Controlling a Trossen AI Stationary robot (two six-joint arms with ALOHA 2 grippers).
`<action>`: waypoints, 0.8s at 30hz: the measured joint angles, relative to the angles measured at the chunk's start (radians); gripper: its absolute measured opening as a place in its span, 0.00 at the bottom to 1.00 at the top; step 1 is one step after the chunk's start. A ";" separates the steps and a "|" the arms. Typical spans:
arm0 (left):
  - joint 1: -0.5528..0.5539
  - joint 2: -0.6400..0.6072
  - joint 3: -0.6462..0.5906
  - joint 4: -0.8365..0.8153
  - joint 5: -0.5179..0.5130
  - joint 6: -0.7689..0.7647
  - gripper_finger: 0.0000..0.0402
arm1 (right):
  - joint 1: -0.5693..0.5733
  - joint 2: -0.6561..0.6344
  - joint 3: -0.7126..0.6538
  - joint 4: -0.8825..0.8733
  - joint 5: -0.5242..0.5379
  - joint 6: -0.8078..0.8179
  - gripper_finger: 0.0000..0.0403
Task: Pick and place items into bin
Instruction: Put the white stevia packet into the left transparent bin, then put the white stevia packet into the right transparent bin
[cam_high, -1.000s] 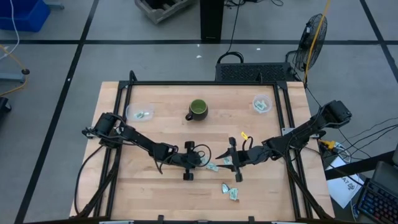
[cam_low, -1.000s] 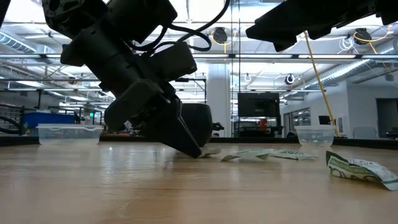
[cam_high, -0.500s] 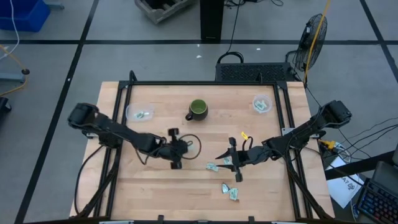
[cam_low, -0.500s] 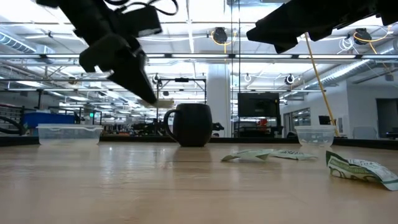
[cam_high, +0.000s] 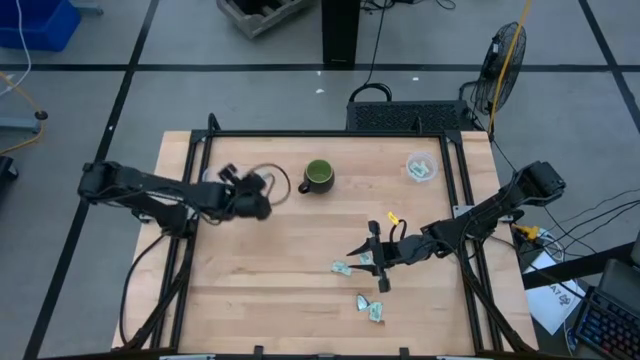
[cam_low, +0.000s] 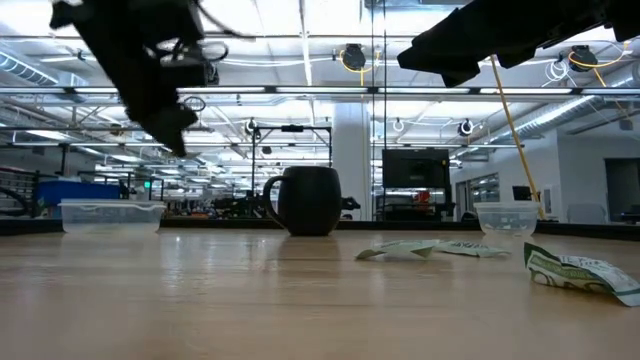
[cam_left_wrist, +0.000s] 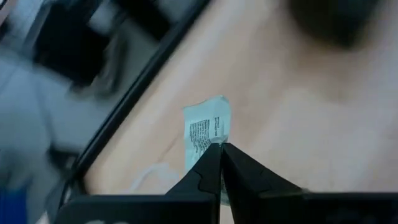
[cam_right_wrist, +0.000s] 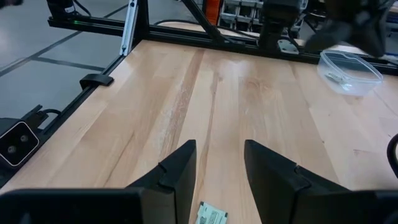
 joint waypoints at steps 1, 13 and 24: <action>0.035 -0.012 -0.019 -0.005 -0.005 -0.033 0.05 | 0.000 0.000 0.000 -0.001 0.000 0.000 0.32; 0.333 -0.064 -0.150 -0.007 0.084 -0.173 0.07 | 0.000 0.000 0.000 -0.029 0.000 0.000 0.32; 0.387 -0.061 -0.159 -0.009 0.188 -0.209 0.13 | 0.000 0.000 0.000 -0.030 0.000 0.000 0.32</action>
